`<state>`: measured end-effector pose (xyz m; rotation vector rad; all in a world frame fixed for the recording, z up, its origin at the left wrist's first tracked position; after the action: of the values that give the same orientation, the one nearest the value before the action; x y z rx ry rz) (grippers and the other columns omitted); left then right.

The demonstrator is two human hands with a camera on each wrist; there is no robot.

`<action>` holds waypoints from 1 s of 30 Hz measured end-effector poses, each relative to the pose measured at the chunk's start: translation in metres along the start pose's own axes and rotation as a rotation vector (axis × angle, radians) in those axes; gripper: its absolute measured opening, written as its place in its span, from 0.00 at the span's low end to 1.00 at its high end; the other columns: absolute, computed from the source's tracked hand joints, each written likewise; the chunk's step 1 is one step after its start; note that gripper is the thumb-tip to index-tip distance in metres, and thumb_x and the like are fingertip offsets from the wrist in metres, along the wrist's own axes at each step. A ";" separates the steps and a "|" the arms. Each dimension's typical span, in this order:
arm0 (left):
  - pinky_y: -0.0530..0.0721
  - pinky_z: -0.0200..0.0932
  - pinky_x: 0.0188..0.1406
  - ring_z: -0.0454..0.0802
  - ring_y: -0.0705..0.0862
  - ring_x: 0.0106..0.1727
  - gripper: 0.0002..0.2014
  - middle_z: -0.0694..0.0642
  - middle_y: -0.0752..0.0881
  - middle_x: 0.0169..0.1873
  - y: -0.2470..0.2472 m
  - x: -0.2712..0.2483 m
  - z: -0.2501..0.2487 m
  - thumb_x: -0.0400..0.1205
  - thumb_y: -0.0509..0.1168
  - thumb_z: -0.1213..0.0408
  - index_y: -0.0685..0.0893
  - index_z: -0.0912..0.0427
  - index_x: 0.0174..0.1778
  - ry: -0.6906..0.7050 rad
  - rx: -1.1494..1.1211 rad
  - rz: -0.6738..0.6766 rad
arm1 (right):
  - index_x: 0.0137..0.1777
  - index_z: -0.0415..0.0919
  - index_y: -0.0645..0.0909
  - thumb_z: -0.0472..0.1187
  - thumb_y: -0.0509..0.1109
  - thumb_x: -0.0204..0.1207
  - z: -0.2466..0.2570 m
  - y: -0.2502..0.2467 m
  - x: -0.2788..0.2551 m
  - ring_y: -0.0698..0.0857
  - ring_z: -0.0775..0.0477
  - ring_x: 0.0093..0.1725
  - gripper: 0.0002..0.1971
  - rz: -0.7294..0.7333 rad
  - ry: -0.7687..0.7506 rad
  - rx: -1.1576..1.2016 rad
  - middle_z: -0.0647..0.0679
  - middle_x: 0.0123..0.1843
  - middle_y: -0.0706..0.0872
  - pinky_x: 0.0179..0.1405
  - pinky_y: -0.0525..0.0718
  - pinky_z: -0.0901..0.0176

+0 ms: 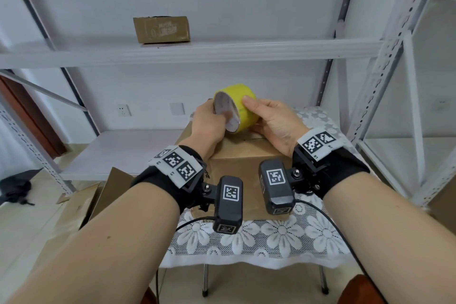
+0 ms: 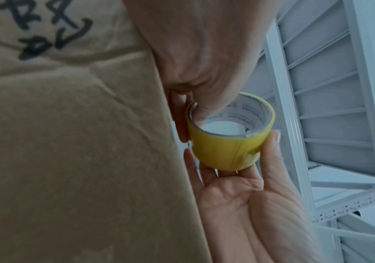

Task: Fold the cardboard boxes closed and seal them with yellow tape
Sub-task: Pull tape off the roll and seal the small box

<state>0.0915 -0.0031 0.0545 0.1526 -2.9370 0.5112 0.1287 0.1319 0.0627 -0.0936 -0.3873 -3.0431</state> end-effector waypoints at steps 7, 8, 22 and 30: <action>0.86 0.47 0.52 0.55 0.87 0.54 0.14 0.56 0.88 0.50 0.000 -0.004 -0.001 0.80 0.65 0.77 0.84 0.57 0.57 0.010 -0.150 0.021 | 0.43 0.32 0.84 0.43 0.71 0.77 0.000 0.002 0.000 0.83 0.39 0.48 0.12 -0.039 -0.004 -0.032 0.32 0.48 0.85 0.60 0.83 0.45; 0.86 0.48 0.56 0.56 0.87 0.57 0.16 0.57 0.88 0.52 0.000 -0.005 -0.003 0.80 0.63 0.78 0.84 0.59 0.60 0.015 -0.172 0.037 | 0.42 0.33 0.83 0.44 0.72 0.77 0.000 0.003 0.001 0.82 0.39 0.49 0.12 -0.059 -0.016 -0.035 0.30 0.49 0.84 0.61 0.81 0.43; 0.79 0.39 0.62 0.44 0.78 0.62 0.33 0.52 0.78 0.61 0.008 -0.014 -0.008 0.67 0.80 0.46 0.76 0.50 0.64 0.161 -0.207 0.037 | 0.53 0.31 0.85 0.49 0.62 0.83 0.001 -0.007 0.002 0.85 0.32 0.60 0.19 -0.273 -0.102 -0.056 0.30 0.56 0.87 0.66 0.80 0.36; 0.86 0.41 0.43 0.49 0.85 0.43 0.03 0.58 0.86 0.45 0.011 -0.009 -0.003 0.85 0.64 0.67 0.82 0.59 0.52 -0.005 -0.580 0.213 | 0.37 0.32 0.79 0.54 0.75 0.67 0.002 -0.003 0.000 0.81 0.37 0.41 0.22 -0.263 -0.185 -0.260 0.34 0.38 0.81 0.53 0.81 0.40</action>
<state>0.0994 0.0087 0.0523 -0.2287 -2.9770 -0.3286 0.1285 0.1355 0.0633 -0.3689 -0.0096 -3.3403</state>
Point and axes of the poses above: each hand's wrist, its own x-axis towards the middle knuckle, its own y-axis out of the palm, z = x × y, the point moved 3 cm from there along x, towards the middle knuckle
